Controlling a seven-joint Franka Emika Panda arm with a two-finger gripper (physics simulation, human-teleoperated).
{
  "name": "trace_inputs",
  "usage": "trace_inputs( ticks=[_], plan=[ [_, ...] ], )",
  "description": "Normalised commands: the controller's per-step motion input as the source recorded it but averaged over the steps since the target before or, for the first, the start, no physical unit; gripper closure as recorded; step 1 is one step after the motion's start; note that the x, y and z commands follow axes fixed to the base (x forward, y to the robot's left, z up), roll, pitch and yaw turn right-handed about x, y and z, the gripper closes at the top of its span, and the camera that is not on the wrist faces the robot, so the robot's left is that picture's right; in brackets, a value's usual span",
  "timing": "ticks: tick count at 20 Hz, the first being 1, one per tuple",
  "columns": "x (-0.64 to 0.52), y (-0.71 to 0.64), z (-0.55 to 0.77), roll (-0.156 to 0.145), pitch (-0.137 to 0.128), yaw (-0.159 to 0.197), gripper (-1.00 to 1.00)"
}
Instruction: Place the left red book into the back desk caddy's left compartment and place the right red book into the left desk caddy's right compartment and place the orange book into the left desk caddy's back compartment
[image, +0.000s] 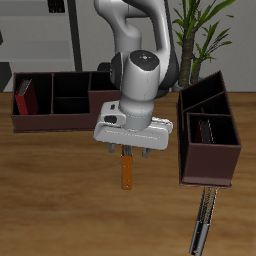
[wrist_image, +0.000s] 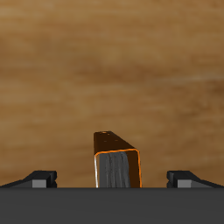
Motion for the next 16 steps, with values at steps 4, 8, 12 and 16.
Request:
trace_inputs(
  ticks=[4, 8, 12, 16],
  plan=[
    [0.06, -0.08, -0.21, -0.027, 0.029, 0.006, -1.00],
    [0.09, -0.13, -0.12, -0.011, 0.029, -0.027, 1.00],
    [0.05, -0.03, -0.03, -0.004, 0.015, -0.002, 1.00],
    [0.01, 0.00, 0.04, -0.003, 0.014, -0.028, 1.00]
  ],
)
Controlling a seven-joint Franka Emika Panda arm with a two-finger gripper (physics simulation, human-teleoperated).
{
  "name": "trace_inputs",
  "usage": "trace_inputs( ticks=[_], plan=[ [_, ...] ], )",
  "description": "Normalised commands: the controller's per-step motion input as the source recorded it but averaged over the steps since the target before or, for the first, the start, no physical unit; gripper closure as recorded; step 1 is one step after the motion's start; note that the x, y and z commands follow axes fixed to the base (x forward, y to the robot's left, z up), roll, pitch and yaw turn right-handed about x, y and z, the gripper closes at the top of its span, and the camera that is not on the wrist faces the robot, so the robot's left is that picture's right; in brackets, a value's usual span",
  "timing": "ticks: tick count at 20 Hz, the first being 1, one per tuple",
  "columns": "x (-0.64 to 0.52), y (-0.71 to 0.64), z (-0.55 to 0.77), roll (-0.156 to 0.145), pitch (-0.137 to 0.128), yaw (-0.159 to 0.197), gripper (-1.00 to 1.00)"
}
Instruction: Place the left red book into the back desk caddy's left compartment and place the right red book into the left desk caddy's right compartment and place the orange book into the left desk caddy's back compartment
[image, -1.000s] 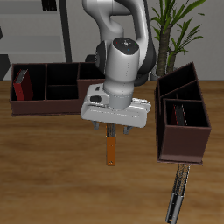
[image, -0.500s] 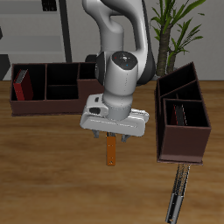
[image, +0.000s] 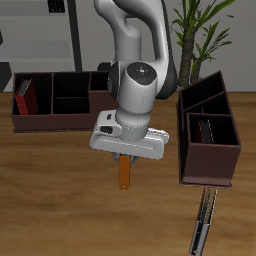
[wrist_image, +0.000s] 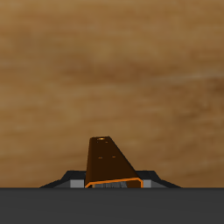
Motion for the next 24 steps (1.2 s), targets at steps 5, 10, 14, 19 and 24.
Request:
trace_inputs(
  ticks=[5, 10, 14, 19, 24],
  plan=[
    [-0.01, -0.08, 0.34, -0.041, -0.010, -0.018, 1.00],
    [-0.07, -0.17, 0.54, -0.082, 0.000, -0.031, 1.00],
    [-0.27, -0.05, 0.76, -0.056, -0.035, -0.048, 1.00],
    [-0.60, 0.03, 0.85, -0.049, -0.054, -0.019, 1.00],
    [-0.55, 0.08, 0.47, 0.032, -0.045, 0.036, 1.00]
  ],
)
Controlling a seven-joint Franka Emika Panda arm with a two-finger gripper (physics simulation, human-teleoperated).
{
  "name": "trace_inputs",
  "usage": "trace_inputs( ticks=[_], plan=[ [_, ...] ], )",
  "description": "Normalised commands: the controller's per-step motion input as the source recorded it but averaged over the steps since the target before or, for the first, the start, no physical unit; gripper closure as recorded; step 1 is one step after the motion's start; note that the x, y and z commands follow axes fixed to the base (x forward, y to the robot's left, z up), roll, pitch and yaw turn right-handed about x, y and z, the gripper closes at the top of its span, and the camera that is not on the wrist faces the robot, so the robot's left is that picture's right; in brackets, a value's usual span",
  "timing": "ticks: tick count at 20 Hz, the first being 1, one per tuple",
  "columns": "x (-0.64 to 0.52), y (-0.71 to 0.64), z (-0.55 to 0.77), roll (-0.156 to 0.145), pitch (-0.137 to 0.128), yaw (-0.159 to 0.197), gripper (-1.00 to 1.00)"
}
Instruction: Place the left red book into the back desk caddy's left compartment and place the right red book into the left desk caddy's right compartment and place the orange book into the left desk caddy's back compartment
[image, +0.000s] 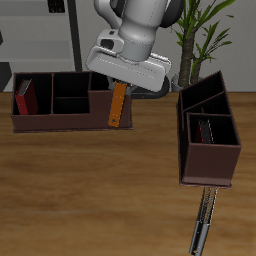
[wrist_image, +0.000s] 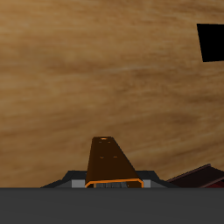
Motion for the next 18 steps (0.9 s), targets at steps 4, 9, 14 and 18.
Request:
trace_inputs(
  ticks=[4, 9, 14, 18],
  plan=[
    [-0.60, 0.13, 0.37, 0.060, -0.054, 0.036, 1.00],
    [-0.69, 0.25, 0.33, 0.078, -0.045, 0.051, 1.00],
    [-0.27, 0.19, 0.14, 0.002, 0.008, 0.005, 1.00],
    [-0.31, 0.30, 0.11, 0.023, -0.001, -0.006, 1.00]
  ],
)
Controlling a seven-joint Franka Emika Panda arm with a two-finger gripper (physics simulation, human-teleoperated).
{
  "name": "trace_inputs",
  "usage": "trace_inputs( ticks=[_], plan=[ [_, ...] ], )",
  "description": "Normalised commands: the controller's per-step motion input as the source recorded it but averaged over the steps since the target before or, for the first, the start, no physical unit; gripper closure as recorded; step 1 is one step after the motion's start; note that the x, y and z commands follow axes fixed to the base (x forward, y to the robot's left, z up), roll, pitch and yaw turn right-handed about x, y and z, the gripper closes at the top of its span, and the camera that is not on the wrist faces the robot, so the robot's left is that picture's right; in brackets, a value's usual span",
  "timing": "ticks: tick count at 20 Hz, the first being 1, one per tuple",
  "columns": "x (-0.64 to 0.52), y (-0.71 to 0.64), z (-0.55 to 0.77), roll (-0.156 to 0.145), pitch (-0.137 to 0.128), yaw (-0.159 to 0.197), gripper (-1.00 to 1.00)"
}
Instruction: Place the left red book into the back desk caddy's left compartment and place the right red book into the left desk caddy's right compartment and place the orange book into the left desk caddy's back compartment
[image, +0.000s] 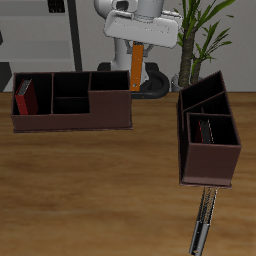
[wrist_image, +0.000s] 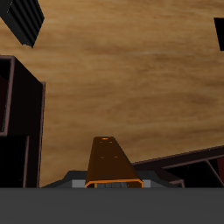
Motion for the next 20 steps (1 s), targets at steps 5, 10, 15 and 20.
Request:
trace_inputs(
  ticks=[5, 10, 15, 20],
  plan=[
    [-0.21, 0.40, 0.17, 0.050, 0.013, 0.005, 1.00],
    [-0.16, 0.44, -0.01, 0.049, 0.002, 0.006, 1.00],
    [-0.03, 0.54, 0.13, 0.032, -0.027, -0.042, 1.00],
    [0.28, 0.30, 0.00, -0.005, 0.032, -0.028, 1.00]
  ],
)
